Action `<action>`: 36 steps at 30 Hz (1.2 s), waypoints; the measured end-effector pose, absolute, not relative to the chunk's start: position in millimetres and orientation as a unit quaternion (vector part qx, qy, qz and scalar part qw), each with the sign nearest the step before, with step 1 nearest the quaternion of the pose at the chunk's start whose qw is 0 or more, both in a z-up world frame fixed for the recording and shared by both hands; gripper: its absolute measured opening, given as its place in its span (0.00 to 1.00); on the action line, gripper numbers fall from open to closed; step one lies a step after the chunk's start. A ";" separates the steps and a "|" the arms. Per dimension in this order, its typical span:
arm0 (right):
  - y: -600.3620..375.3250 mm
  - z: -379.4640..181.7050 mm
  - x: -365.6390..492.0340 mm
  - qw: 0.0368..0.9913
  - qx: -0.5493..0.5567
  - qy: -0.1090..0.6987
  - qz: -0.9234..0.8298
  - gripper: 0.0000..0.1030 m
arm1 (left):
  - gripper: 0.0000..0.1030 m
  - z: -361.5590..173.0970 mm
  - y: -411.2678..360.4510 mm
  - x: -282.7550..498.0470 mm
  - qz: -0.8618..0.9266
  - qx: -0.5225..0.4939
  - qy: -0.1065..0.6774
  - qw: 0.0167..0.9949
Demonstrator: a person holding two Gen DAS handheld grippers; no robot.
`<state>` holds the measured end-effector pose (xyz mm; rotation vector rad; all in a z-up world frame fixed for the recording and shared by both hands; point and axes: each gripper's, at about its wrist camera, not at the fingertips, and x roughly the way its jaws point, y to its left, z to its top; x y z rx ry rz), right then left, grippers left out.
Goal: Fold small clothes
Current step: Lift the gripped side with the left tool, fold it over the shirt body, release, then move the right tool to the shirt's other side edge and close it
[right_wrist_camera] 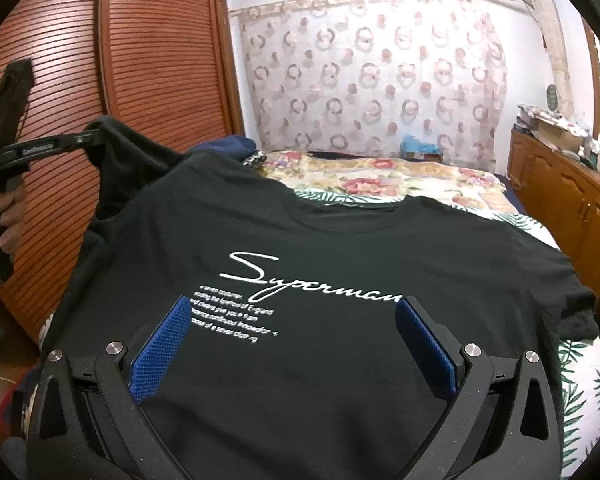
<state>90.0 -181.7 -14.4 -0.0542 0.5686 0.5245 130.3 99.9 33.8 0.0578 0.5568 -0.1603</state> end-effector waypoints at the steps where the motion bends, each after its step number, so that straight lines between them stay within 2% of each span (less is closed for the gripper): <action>1: -182.8 -14.2 90.7 0.926 -0.026 0.278 0.255 1.00 | 0.10 32.1 96.0 132.6 -0.086 0.031 0.280 0.956; 3: -185.4 -14.9 92.4 0.926 -0.027 0.280 0.252 1.00 | 0.28 29.4 85.8 132.3 -0.105 0.035 0.287 0.951; 9: -182.6 -12.6 97.8 0.926 -0.037 0.280 0.252 1.00 | 0.51 36.3 79.6 115.6 -0.111 0.040 0.282 0.952; 15: -168.8 -4.8 109.4 0.919 -0.056 0.277 0.274 1.00 | 0.52 40.3 102.1 105.2 -0.092 0.032 0.270 0.958; 24: -125.8 -2.8 142.8 0.890 -0.082 0.298 0.335 0.88 | 0.52 24.2 118.9 101.9 -0.068 0.016 0.271 0.960; 36: -158.1 -15.9 162.3 0.894 -0.079 0.325 0.299 0.87 | 0.52 -18.6 91.7 106.0 -0.097 0.003 0.304 0.948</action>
